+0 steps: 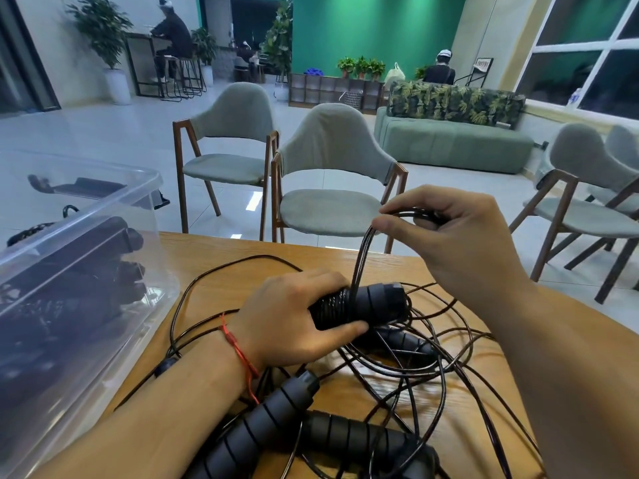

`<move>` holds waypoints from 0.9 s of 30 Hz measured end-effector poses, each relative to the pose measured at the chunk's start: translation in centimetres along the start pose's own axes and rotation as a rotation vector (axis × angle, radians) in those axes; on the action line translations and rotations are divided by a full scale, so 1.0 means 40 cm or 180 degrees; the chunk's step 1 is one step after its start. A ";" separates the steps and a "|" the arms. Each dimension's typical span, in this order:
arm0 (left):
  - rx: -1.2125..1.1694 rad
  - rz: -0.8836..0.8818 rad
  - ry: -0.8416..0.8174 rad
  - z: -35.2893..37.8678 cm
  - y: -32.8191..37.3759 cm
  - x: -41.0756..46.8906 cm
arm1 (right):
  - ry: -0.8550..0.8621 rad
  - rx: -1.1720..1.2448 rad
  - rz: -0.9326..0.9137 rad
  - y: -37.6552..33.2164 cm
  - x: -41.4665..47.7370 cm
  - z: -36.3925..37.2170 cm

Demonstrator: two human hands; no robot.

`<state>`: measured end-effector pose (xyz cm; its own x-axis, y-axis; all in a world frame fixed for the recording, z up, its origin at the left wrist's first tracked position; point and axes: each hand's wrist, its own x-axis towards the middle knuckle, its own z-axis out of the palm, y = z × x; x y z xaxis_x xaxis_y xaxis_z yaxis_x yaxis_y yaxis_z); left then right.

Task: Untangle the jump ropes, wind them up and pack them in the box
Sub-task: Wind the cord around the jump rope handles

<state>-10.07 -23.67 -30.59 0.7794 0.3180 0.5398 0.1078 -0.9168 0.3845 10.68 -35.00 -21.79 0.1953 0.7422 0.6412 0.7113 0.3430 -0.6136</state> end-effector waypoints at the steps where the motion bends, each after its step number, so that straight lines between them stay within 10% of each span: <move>1: -0.0065 0.0115 -0.0018 -0.001 0.004 -0.001 | -0.0017 0.0071 0.0093 0.008 0.000 0.002; 17: -0.1019 -0.0168 0.1740 -0.003 0.012 -0.007 | -0.0779 0.0315 0.1238 0.055 -0.026 0.110; 27: -0.1521 -0.0809 0.1777 -0.005 -0.004 0.001 | -0.1075 0.0074 0.1387 0.023 -0.035 0.099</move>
<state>-10.18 -23.44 -30.48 0.3264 0.6953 0.6404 -0.1351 -0.6362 0.7596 8.38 -33.43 -25.08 0.2382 0.9604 0.1443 0.5972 -0.0277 -0.8016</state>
